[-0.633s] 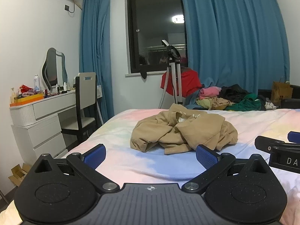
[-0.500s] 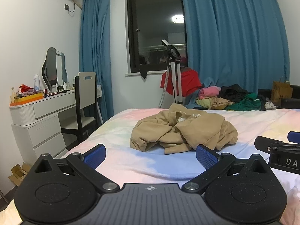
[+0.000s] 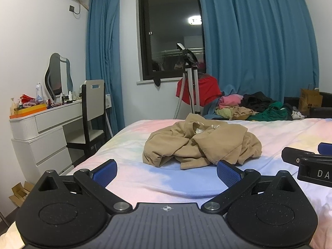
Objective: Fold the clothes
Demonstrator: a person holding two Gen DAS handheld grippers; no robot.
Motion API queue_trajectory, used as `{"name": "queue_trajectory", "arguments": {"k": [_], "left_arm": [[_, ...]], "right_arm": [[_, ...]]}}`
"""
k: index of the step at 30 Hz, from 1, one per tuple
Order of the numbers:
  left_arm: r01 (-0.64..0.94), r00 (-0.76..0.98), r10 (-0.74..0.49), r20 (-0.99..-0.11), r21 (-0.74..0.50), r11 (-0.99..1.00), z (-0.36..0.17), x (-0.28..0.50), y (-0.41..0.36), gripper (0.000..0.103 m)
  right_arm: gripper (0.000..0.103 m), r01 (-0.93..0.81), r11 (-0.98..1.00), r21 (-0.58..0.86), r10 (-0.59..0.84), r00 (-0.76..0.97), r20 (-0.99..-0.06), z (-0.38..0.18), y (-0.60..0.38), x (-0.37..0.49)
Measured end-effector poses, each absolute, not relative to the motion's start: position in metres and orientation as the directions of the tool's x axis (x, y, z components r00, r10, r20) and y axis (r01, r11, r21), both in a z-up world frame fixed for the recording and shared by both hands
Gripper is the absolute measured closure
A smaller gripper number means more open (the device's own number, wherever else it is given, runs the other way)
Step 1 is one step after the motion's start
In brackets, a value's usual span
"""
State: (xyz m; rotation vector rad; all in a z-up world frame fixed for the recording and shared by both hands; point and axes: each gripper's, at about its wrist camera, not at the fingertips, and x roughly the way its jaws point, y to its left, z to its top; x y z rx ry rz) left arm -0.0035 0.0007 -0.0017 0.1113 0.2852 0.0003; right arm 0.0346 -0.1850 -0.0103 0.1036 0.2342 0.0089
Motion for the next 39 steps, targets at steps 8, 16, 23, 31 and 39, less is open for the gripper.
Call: {"name": "queue_trajectory", "arguments": {"k": [8,16,23,31,39], "left_arm": [[0.02,0.959,0.011,-0.284,0.106,0.994,-0.002,-0.003,0.001,0.0],[0.032,0.96,-0.003,-0.279,0.1,0.994,0.0,-0.006,0.002,0.0],[0.054,0.952,-0.029,-0.305,0.072,0.996,-0.002,-0.005,0.005,0.0],[0.097,0.928,-0.061,-0.367,0.079,0.992,-0.01,0.031,0.007,0.0],[0.114,0.9,-0.078,-0.429,0.059,0.992,-0.03,0.143,0.0,0.0]], "right_arm": [[0.012,0.006,0.994,0.106,0.019,0.973,-0.232,-0.01,-0.186,0.035],[0.012,0.009,0.995,0.1,0.015,0.972,-0.233,-0.006,-0.186,0.032],[0.012,0.011,0.998,0.067,0.004,0.974,-0.228,0.011,-0.187,0.021],[0.012,-0.005,0.998,0.067,0.018,0.982,-0.188,0.05,-0.198,0.006],[0.012,0.034,0.975,0.218,0.028,0.96,-0.277,0.031,-0.228,0.025]]}}
